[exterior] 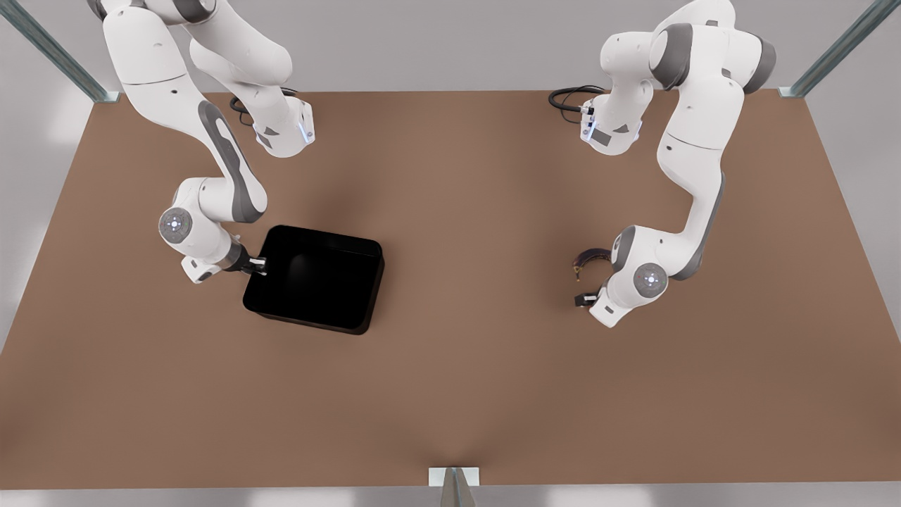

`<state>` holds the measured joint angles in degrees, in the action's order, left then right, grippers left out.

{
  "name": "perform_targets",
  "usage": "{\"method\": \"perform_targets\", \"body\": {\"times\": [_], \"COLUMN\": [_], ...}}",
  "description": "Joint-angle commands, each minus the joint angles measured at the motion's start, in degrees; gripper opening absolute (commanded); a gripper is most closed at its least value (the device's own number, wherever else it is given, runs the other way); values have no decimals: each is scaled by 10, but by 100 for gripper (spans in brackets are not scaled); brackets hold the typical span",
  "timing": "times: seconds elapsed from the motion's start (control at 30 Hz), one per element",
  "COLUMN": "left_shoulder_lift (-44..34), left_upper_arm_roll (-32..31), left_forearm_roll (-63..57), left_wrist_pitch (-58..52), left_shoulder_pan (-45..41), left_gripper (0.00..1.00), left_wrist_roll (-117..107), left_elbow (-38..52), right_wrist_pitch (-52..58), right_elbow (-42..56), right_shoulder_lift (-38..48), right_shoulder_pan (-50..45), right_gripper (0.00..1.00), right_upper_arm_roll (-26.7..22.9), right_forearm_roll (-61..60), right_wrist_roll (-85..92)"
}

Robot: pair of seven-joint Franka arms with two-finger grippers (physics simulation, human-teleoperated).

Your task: Place the storage box in the middle with the right arm, and place the apple in the storage box with the left arm

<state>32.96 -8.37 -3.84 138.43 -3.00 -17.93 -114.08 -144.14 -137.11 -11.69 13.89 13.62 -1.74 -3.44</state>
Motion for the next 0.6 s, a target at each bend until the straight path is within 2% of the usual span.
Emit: {"method": "perform_targets", "body": {"times": [0.0,0.13,0.17,0.2,0.23,0.27,0.3,0.57], "left_shoulder_lift": [0,0,0,0,0,0,0,-4], "left_upper_arm_roll": [0,-2,-2,-2,-2,-2,-2,-2], "left_forearm_roll": [0,0,0,0,0,0,0,0], "left_wrist_pitch": [0,0,0,-1,0,0,0,-2], "left_shoulder_pan": [0,0,0,0,0,0,0,1], "left_gripper": [100,100,100,100,100,100,100,99], "left_wrist_roll": [0,0,0,0,0,0,0,-1], "left_elbow": [0,0,-1,0,0,0,0,0], "right_wrist_pitch": [0,-9,-17,-20,-21,-20,-21,-22], "right_elbow": [0,-1,-1,-1,-1,-1,-1,-1], "right_shoulder_lift": [0,-12,-16,-24,-24,-23,-23,-23], "right_shoulder_pan": [0,-3,-3,-2,-2,-1,-2,-1], "right_gripper": [100,100,95,95,85,36,21,21], "right_upper_arm_roll": [0,0,0,0,0,0,1,4], "right_forearm_roll": [0,0,-1,0,0,0,0,1], "right_wrist_roll": [0,-1,-1,-1,-1,-1,-1,-2]}}
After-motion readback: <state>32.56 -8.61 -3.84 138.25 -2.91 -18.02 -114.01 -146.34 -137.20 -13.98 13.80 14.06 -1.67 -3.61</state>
